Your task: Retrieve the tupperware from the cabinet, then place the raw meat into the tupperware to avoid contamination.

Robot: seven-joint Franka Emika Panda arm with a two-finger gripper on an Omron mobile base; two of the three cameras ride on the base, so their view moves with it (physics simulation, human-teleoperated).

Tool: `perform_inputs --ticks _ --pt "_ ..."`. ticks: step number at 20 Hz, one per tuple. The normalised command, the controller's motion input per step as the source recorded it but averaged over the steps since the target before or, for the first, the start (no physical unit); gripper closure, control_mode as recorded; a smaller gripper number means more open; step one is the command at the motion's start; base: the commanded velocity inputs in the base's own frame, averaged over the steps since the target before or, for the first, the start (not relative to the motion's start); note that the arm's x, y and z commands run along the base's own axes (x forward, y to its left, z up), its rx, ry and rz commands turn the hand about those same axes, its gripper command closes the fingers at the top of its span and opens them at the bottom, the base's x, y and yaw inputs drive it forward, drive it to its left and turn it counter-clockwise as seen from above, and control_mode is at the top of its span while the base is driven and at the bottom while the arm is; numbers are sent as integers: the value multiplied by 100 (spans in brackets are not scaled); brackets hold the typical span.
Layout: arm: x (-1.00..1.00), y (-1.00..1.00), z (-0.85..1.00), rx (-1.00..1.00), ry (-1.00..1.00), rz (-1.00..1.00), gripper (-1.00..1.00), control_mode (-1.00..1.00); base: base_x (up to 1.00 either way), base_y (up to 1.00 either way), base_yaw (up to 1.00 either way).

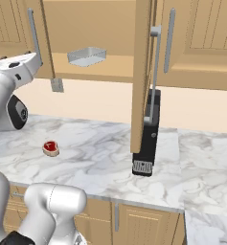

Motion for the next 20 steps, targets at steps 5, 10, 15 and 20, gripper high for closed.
perform_inputs --ticks 5,10,15,20 --pt "30 7 0 2 4 0 -100 -100 0 0 0" --pt "29 1 0 1 4 0 -100 -100 0 0 0" --pt "32 0 0 1 3 0 -100 -100 0 0 0" --pt "33 5 -2 0 2 0 -100 -100 0 0 0"
